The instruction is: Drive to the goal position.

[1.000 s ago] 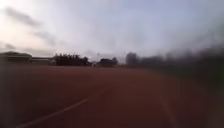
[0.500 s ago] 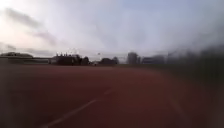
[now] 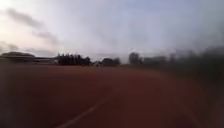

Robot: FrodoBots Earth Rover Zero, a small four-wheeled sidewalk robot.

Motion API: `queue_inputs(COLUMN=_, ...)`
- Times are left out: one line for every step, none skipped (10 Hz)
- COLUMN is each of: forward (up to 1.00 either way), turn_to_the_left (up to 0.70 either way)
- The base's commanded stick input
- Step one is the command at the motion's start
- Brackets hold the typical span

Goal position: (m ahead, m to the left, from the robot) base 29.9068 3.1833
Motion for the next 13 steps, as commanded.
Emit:
queue_inputs(forward=0.7, turn_to_the_left=0.0)
queue_inputs(forward=0.7, turn_to_the_left=0.0)
queue_inputs(forward=0.7, turn_to_the_left=0.0)
queue_inputs(forward=0.7, turn_to_the_left=0.0)
queue_inputs(forward=0.7, turn_to_the_left=0.0)
queue_inputs(forward=0.7, turn_to_the_left=0.0)
queue_inputs(forward=0.7, turn_to_the_left=0.0)
queue_inputs(forward=0.7, turn_to_the_left=0.0)
queue_inputs(forward=0.7, turn_to_the_left=0.0)
queue_inputs(forward=0.7, turn_to_the_left=0.0)
queue_inputs(forward=0.7, turn_to_the_left=0.0)
queue_inputs(forward=0.7, turn_to_the_left=0.0)
queue_inputs(forward=0.7, turn_to_the_left=0.0)
